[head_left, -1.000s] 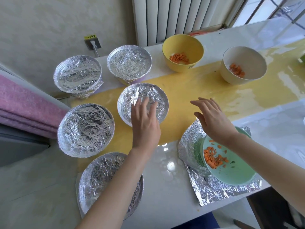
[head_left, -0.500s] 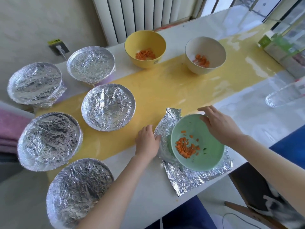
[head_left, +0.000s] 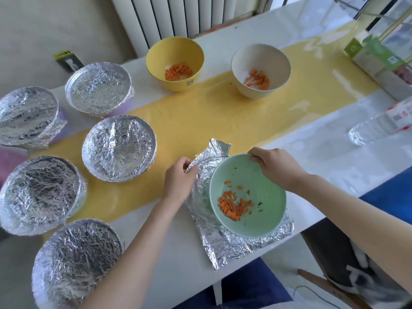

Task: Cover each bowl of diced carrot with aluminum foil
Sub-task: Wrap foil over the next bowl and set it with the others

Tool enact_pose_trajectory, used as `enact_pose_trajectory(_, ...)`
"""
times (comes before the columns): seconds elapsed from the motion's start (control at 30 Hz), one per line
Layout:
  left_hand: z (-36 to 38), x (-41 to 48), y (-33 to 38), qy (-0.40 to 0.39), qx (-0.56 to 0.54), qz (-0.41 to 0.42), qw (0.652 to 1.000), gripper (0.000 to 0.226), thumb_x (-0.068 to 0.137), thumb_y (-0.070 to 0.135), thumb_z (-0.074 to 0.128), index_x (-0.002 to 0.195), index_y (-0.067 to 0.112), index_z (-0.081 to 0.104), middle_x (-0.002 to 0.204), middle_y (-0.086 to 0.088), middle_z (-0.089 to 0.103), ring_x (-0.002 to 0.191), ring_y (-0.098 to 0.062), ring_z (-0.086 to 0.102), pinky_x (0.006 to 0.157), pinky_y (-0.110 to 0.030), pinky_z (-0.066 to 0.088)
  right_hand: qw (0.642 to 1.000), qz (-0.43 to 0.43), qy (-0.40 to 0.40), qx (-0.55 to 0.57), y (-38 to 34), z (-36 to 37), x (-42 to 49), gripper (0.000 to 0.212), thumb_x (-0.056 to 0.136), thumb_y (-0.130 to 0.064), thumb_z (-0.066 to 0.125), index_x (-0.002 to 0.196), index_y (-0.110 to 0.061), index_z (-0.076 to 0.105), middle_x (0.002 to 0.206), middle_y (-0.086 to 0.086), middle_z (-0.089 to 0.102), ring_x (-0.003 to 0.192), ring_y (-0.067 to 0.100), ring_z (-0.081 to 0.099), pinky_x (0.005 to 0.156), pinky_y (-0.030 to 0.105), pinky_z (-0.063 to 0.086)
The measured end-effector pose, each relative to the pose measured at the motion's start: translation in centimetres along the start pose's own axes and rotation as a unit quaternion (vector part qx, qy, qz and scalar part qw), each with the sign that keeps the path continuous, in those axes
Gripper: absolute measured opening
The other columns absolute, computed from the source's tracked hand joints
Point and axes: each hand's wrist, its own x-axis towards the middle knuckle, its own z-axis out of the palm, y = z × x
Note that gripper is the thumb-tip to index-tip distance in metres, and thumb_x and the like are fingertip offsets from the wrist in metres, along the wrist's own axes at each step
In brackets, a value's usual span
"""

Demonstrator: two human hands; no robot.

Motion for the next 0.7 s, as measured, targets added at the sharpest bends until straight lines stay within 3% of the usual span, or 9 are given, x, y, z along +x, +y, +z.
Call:
enact_pose_trajectory(0.1,-0.9,-0.4,1.9,0.048,0.026,0.049,0.997,0.009,0.091,0.020,0.055,0.083,0.016,0.053,0.072,0.001,0.057,0.060,-0.016,0.043,0.049,-0.015,0.032,0.999,-0.031,-0.002,0.009,-0.1,-0.8,0.1,0.024,0.100,-0.023,0.039,0.113,-0.016,0.058,0.088,0.012,0.068,0.080,0.034,0.059,0.062,0.033,0.034)
enact_pose_trajectory(0.23,-2.8,-0.6,3.9,0.164,0.016,0.083,0.983,0.010,0.091,0.021,0.055,0.084,0.013,0.053,0.065,0.003,0.052,0.057,-0.022,0.043,0.054,-0.032,0.028,0.997,-0.072,0.007,0.006,-0.2,-2.0,0.0,0.026,0.101,-0.023,0.037,0.116,-0.017,0.057,0.095,0.007,0.068,0.083,0.032,0.060,0.063,0.030,0.032)
enact_pose_trajectory(0.33,-4.0,-0.9,4.9,0.253,0.009,0.103,0.962,0.010,0.091,0.018,0.055,0.091,0.008,0.057,0.073,0.002,0.054,0.062,-0.019,0.044,0.055,-0.028,0.023,0.995,-0.096,-0.027,-0.009,-0.1,-2.3,0.0,0.027,0.101,-0.022,0.035,0.117,-0.017,0.056,0.101,0.004,0.068,0.086,0.028,0.060,0.064,0.029,0.031)
enact_pose_trajectory(0.43,-4.9,-1.3,5.4,0.317,-0.009,0.110,0.942,0.013,0.092,0.015,0.054,0.096,0.003,0.056,0.079,-0.001,0.053,0.064,-0.018,0.042,0.054,-0.020,0.024,0.990,-0.113,-0.077,-0.033,0.1,-1.9,0.0,0.027,0.102,-0.023,0.033,0.119,-0.019,0.054,0.102,0.004,0.068,0.087,0.027,0.060,0.068,0.031,0.040)
enact_pose_trajectory(0.57,-5.6,-1.4,5.3,0.350,-0.039,0.116,0.929,0.016,0.094,0.020,0.052,0.099,0.005,0.055,0.080,-0.001,0.054,0.065,-0.018,0.043,0.058,-0.021,0.028,0.982,-0.097,-0.144,-0.069,0.4,-1.1,-0.2,0.028,0.103,-0.027,0.030,0.119,-0.019,0.051,0.100,0.007,0.066,0.089,0.029,0.059,0.071,0.031,0.041)
enact_pose_trajectory(0.7,-6.3,-1.2,5.5,0.362,-0.062,0.126,0.921,0.015,0.095,0.019,0.052,0.099,0.005,0.056,0.080,0.000,0.057,0.066,-0.009,0.046,0.062,-0.026,0.034,0.973,-0.087,-0.180,-0.115,0.5,-1.3,0.0,0.028,0.102,-0.030,0.029,0.119,-0.019,0.049,0.102,0.007,0.064,0.093,0.028,0.059,0.071,0.031,0.039)
